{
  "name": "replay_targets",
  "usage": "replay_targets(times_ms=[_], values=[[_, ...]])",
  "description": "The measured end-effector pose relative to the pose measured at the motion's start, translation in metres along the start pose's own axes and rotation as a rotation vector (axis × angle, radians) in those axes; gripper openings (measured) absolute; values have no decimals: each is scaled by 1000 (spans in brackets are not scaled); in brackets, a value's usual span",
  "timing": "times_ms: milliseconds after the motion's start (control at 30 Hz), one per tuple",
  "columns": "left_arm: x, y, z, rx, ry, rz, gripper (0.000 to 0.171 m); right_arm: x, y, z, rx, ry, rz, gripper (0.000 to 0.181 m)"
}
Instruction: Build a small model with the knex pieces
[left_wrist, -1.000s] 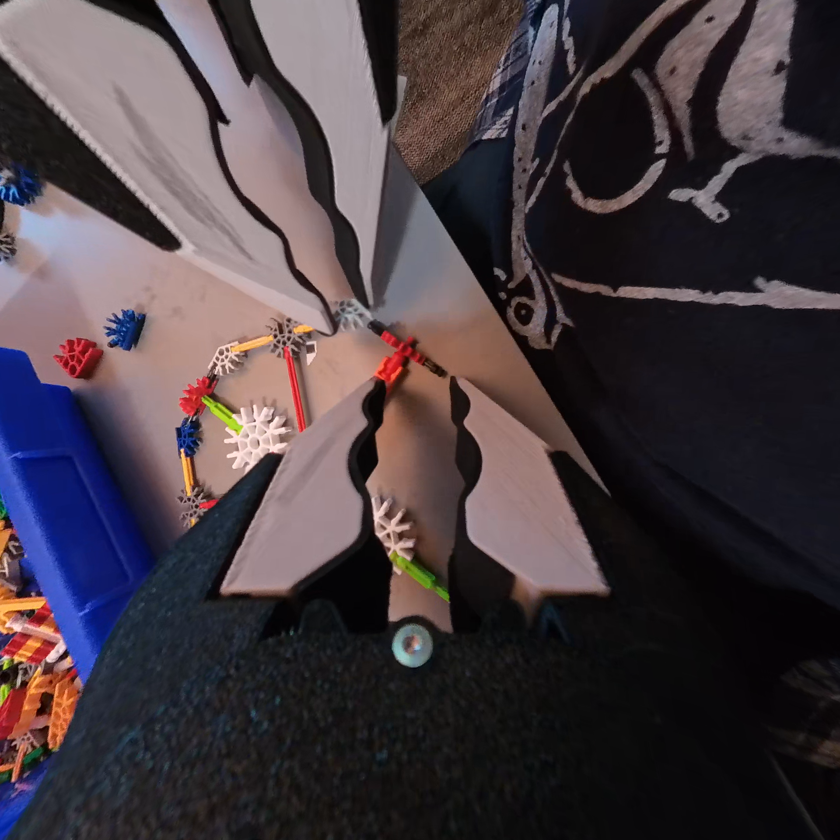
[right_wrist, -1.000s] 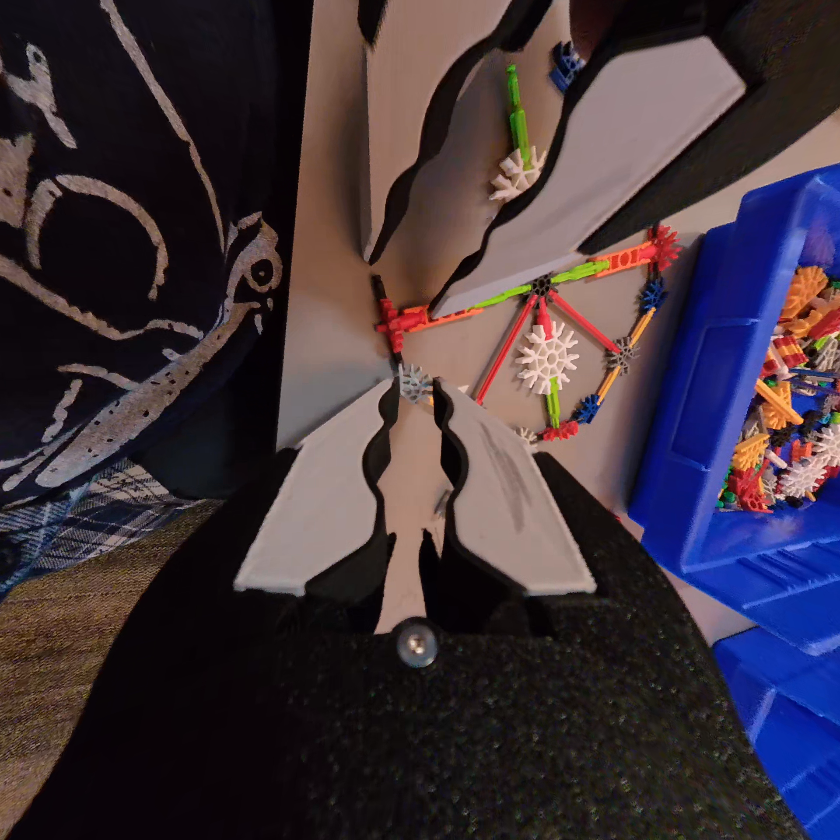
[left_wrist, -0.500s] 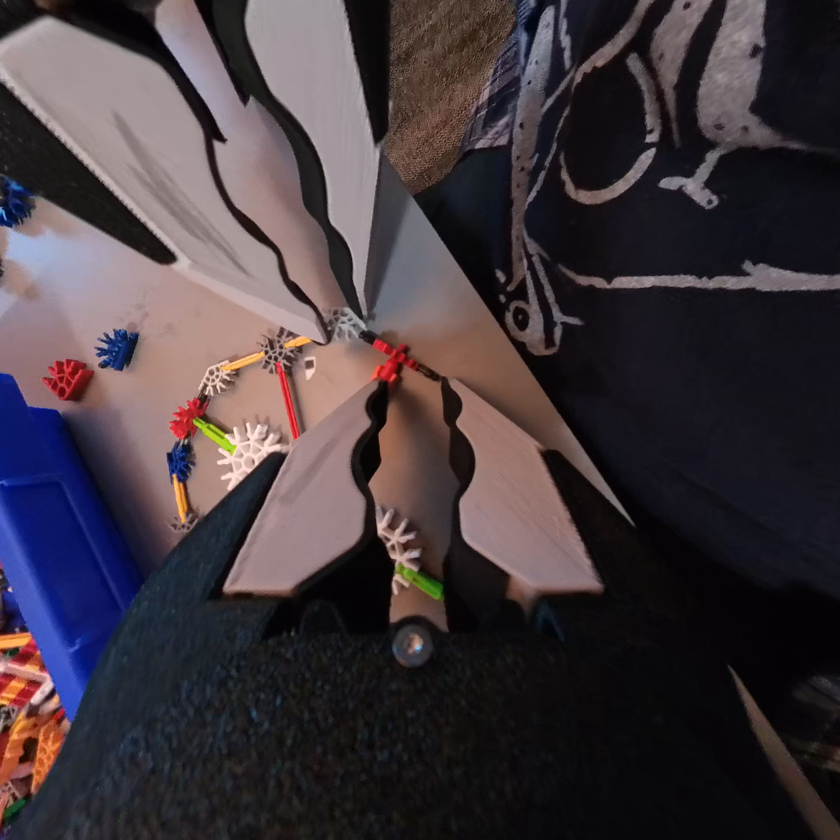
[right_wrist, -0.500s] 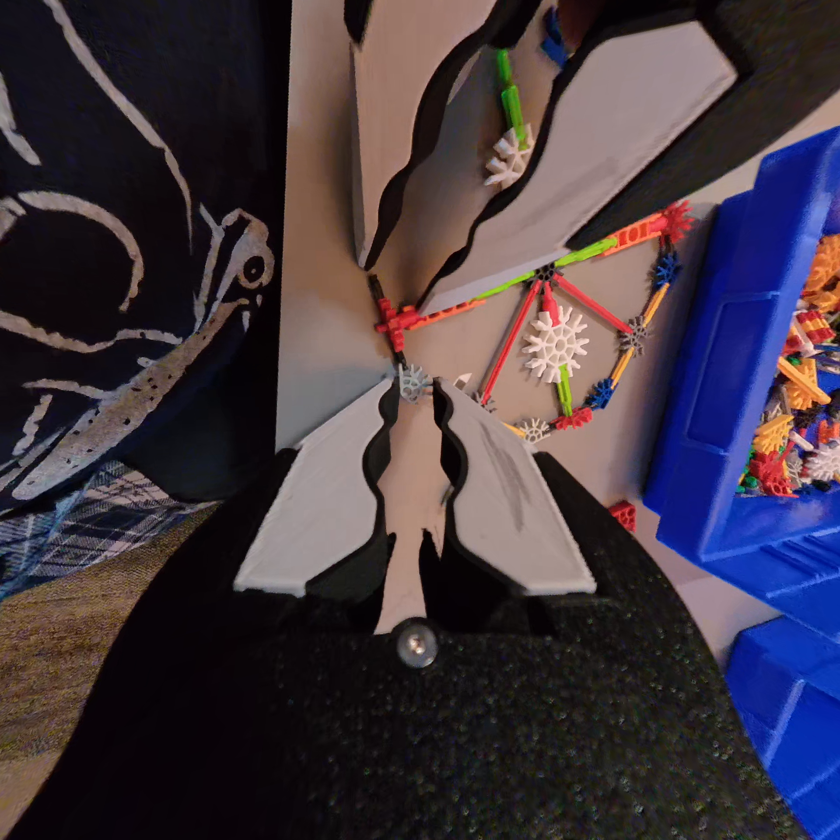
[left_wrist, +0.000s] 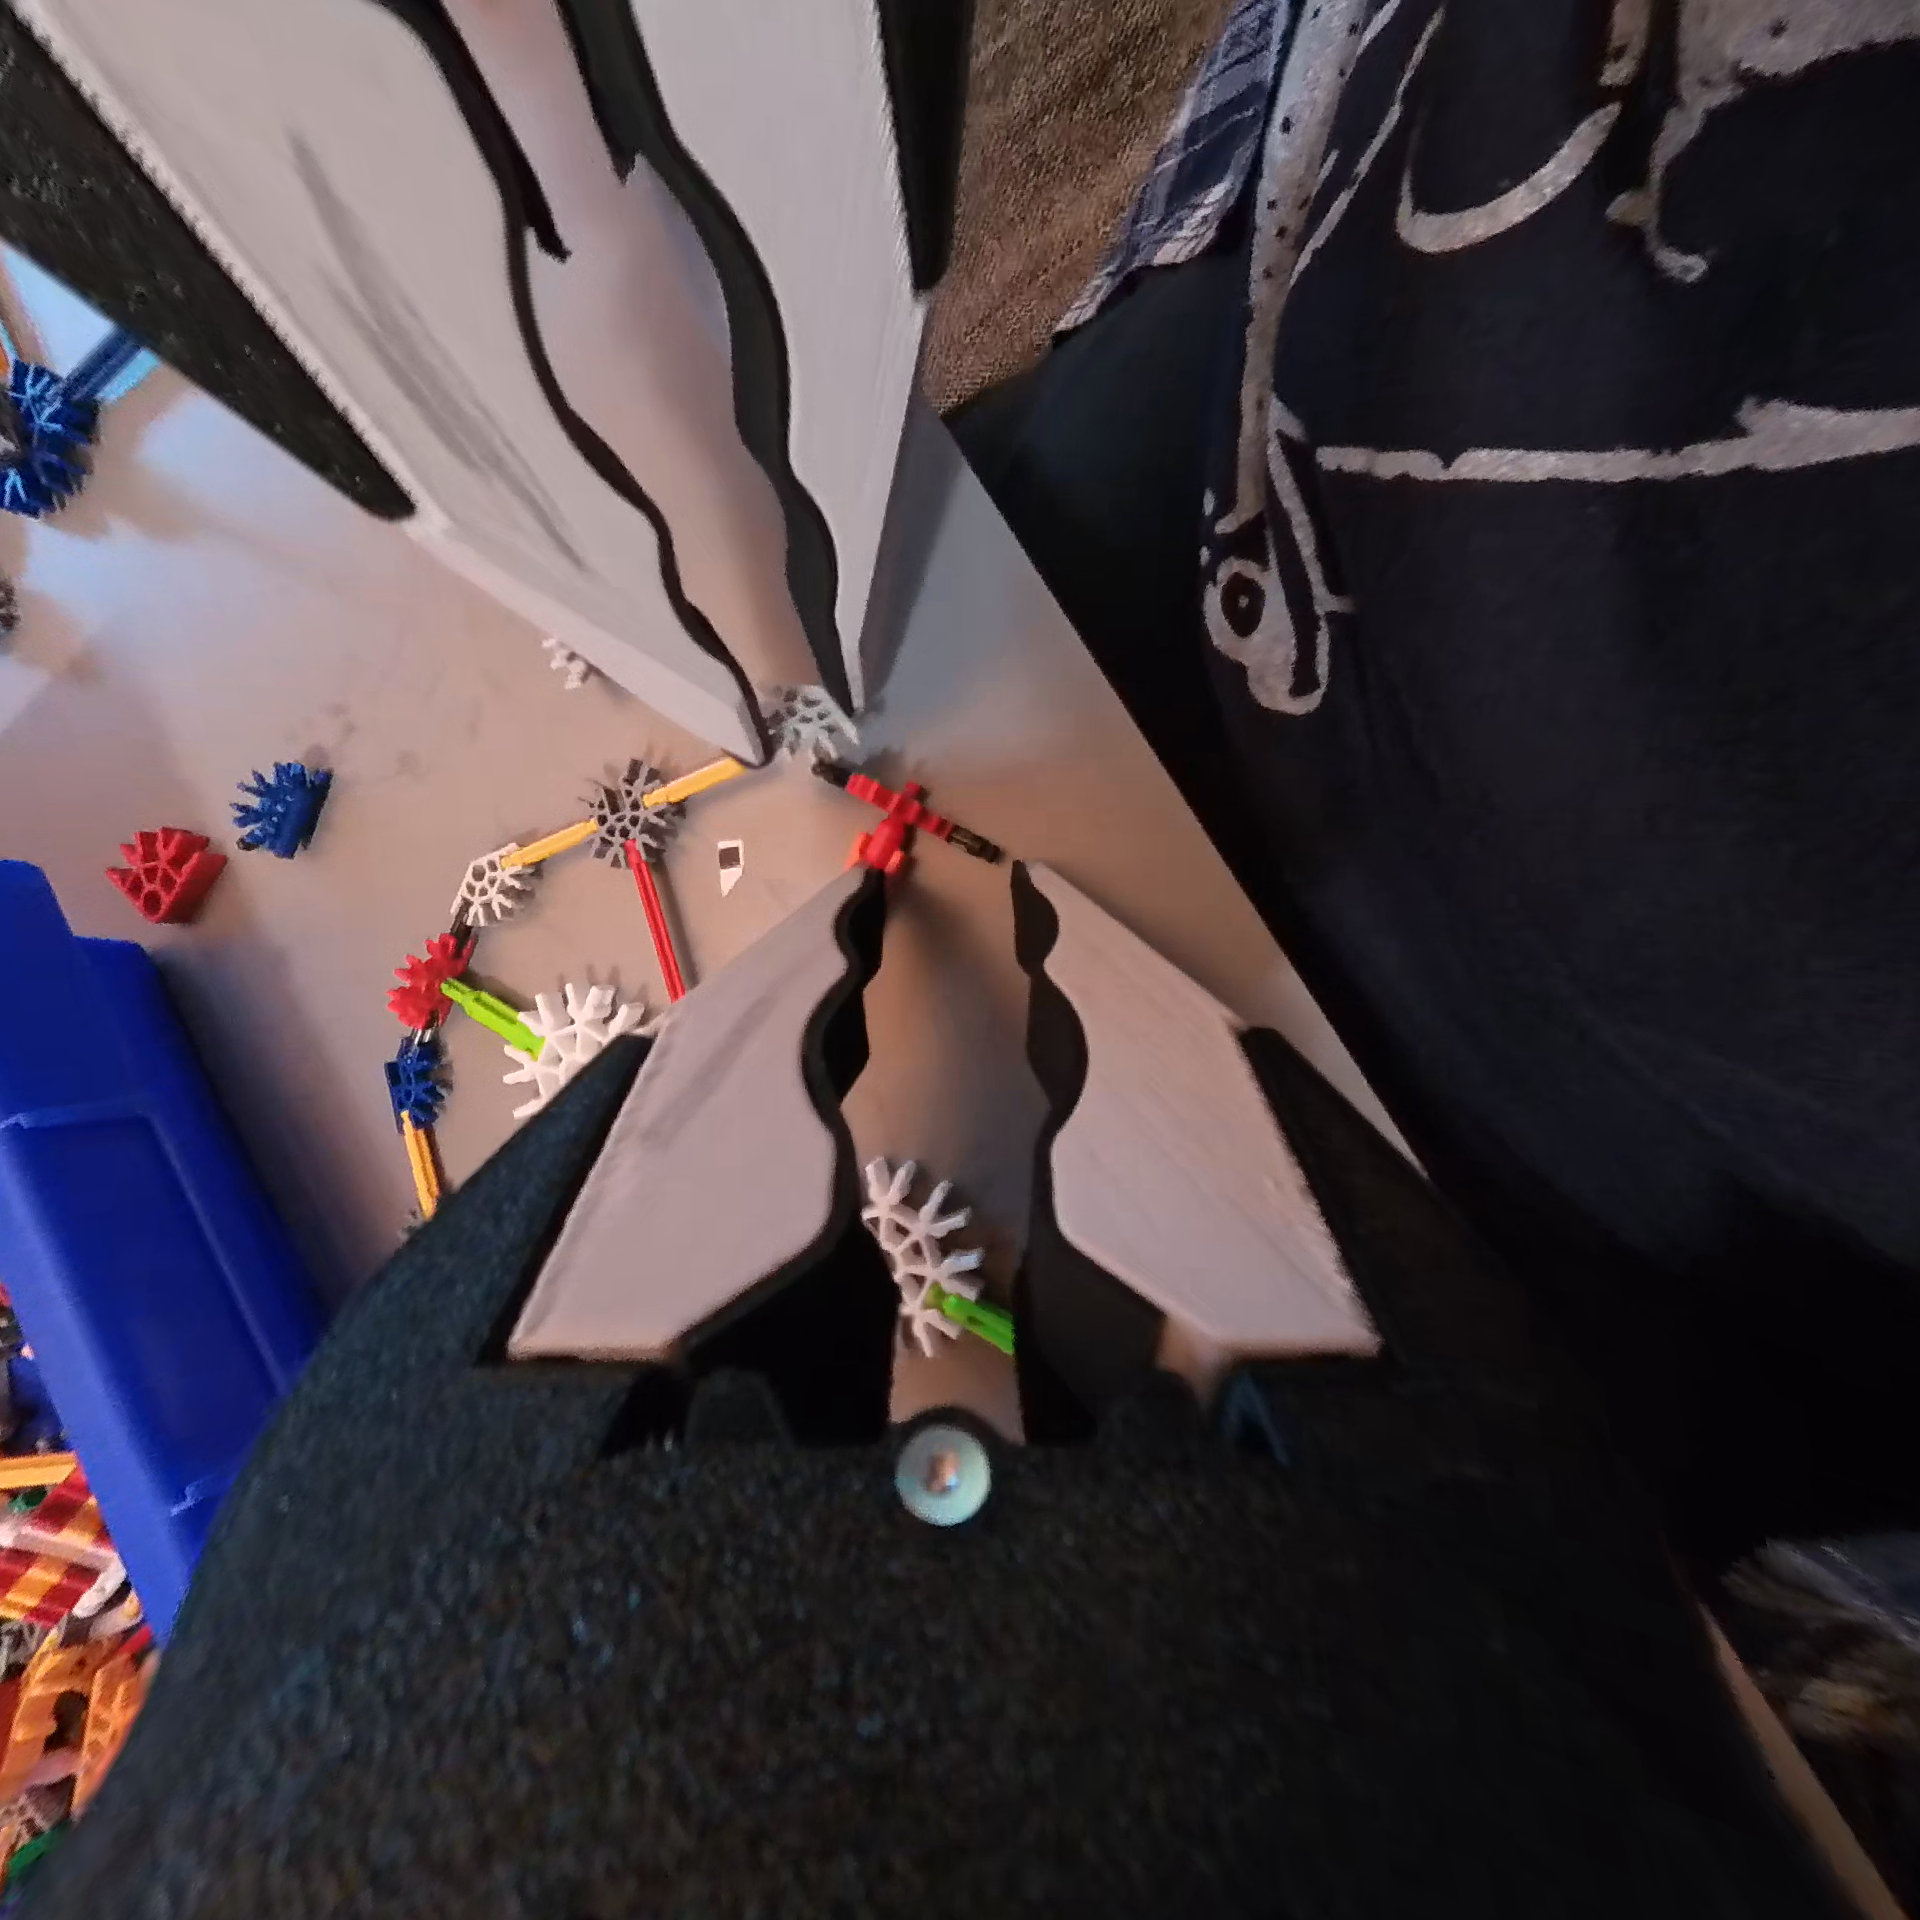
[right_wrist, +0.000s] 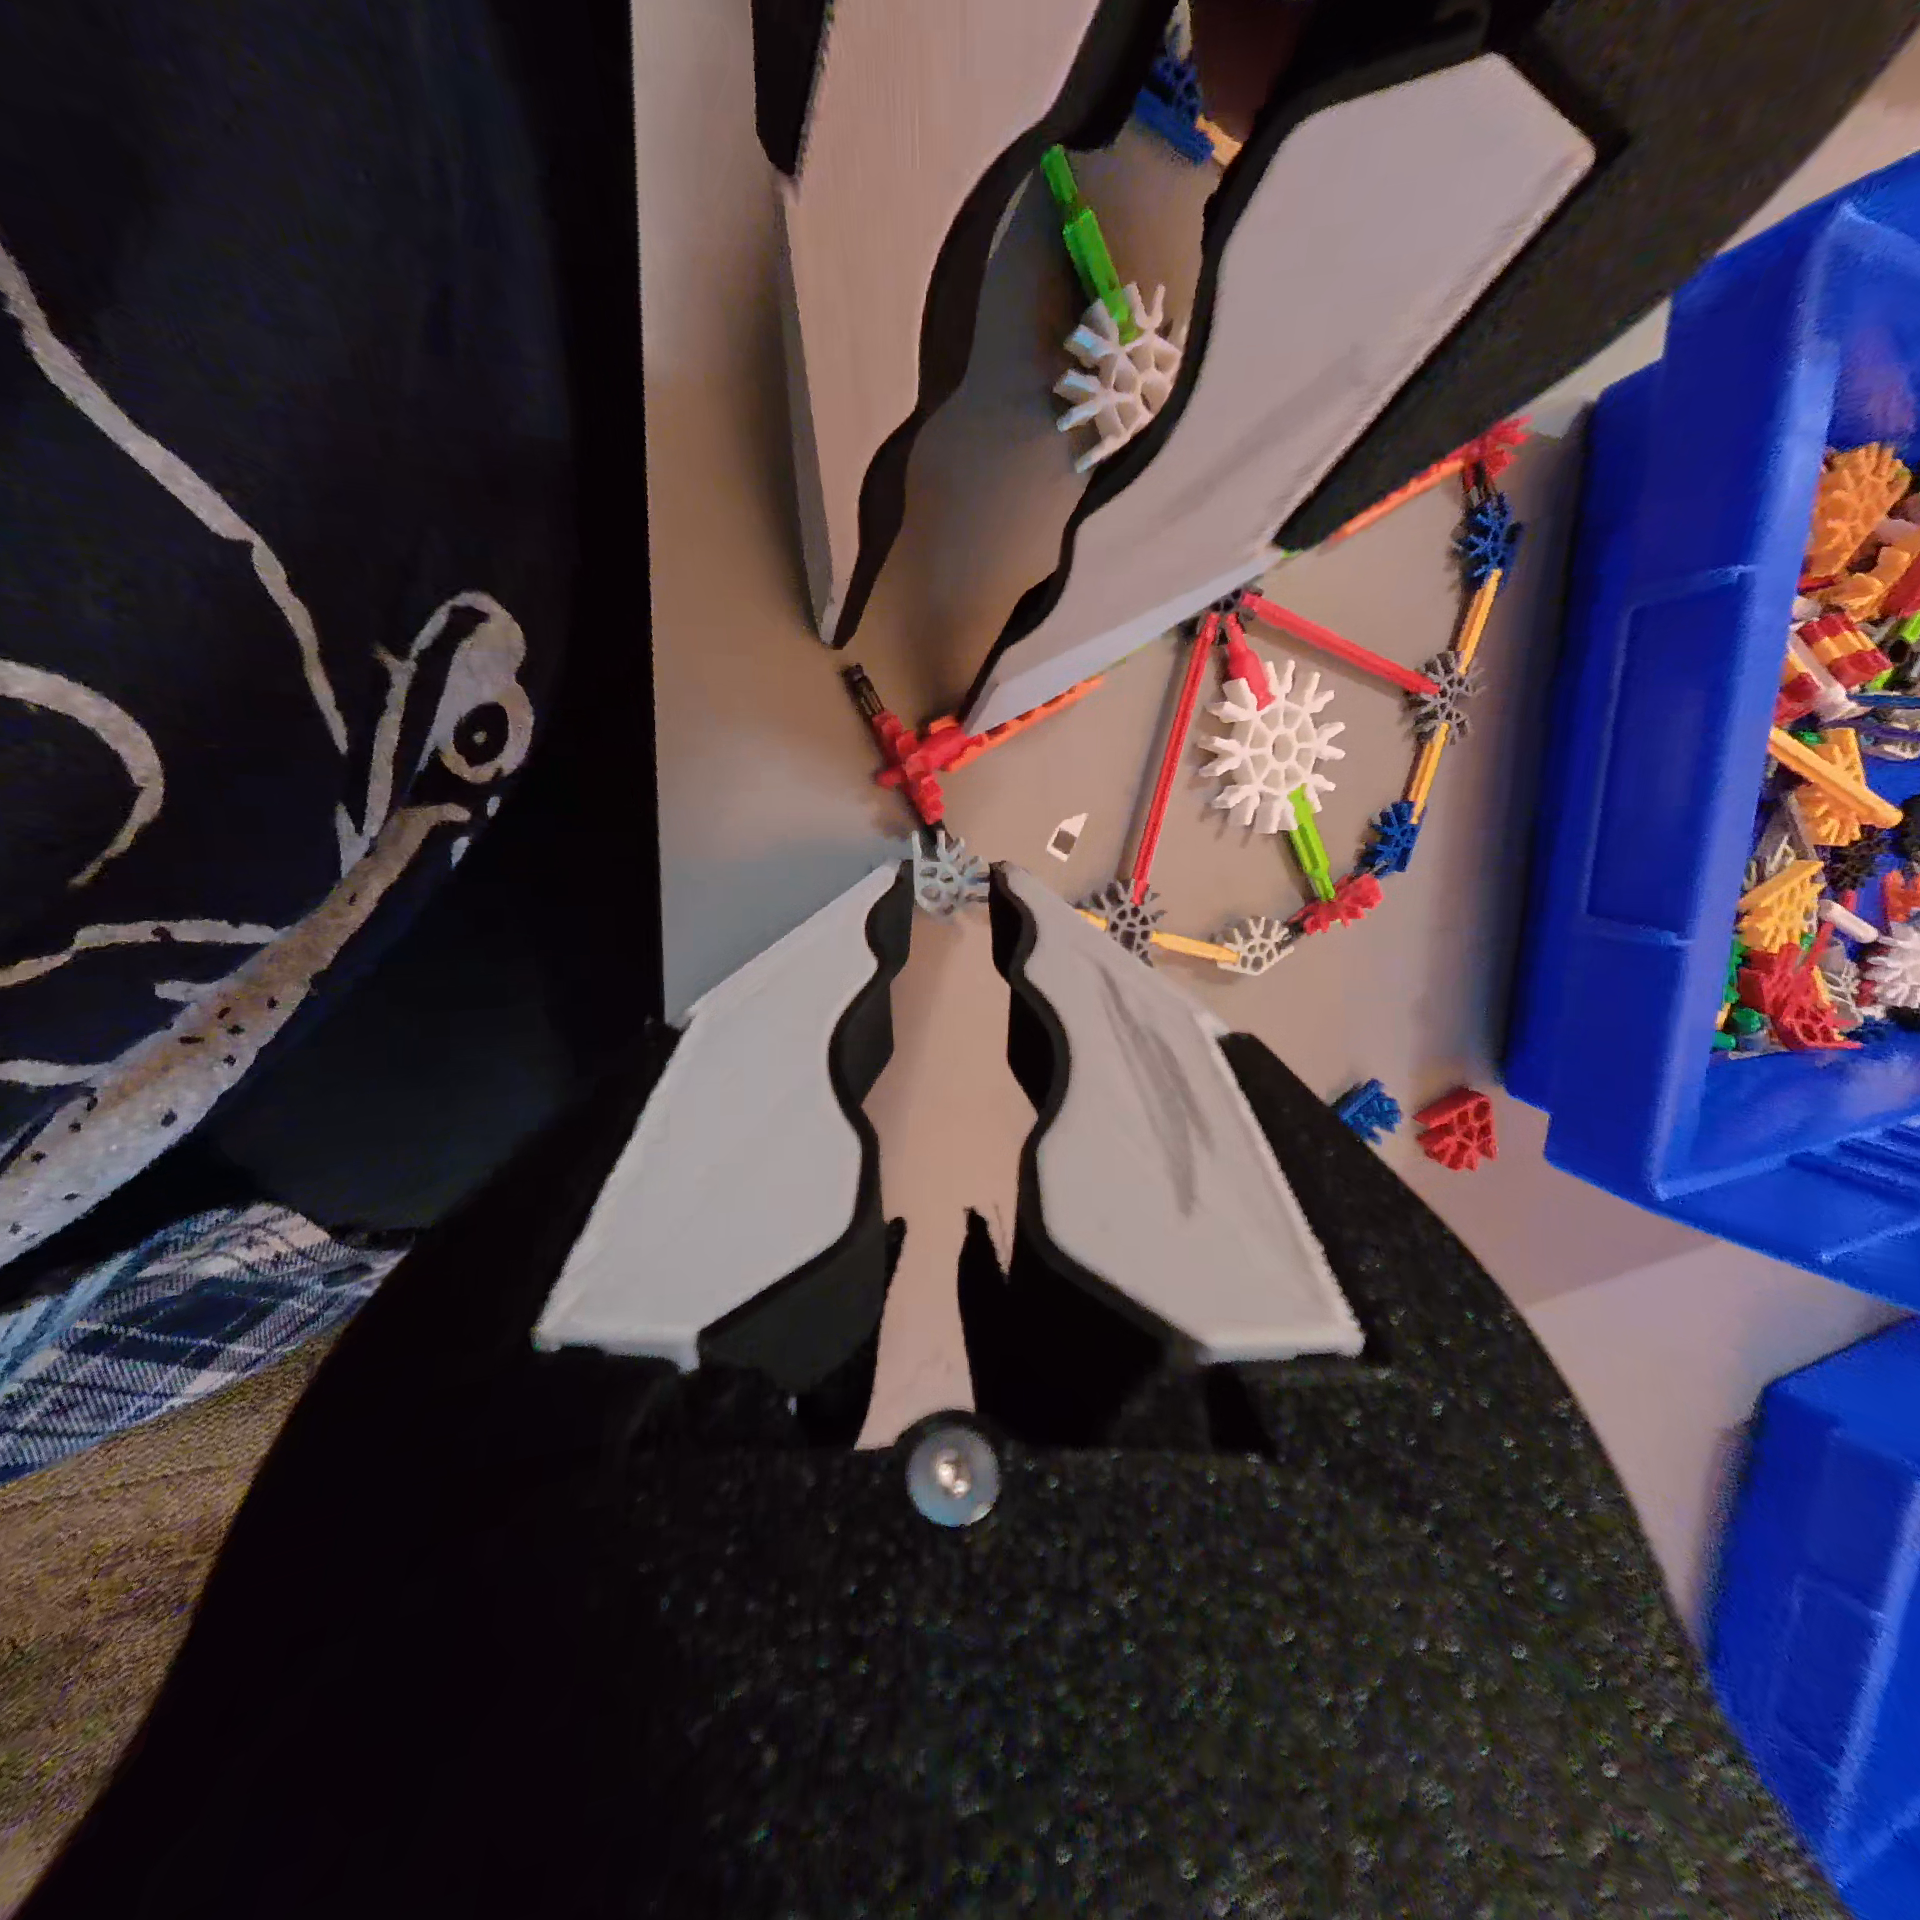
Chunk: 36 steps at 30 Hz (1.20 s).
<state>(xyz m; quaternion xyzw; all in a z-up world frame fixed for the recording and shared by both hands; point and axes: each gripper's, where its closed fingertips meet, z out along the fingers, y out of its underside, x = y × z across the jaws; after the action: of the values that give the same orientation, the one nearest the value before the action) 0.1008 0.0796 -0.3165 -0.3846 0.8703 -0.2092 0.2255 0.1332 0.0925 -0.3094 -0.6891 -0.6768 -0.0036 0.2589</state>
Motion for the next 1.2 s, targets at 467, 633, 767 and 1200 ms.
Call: replay_targets(times_ms=[467, 633, 767, 1200], values=[[-7, 12, -25, 14, -175, -225, 30, 15, -19, 4, 101, 47, -11, 14], [2, 14, -24, 1, -254, -305, 32, 17, -22, 4, 102, 61, -38, 14], [11, 5, -20, 21, -281, -369, 32, 14, -24, 4, 117, 66, -57, 14], [12, 6, -9, -6, -345, -461, 29, 13, -25, 12, 100, 55, -113, 14]])
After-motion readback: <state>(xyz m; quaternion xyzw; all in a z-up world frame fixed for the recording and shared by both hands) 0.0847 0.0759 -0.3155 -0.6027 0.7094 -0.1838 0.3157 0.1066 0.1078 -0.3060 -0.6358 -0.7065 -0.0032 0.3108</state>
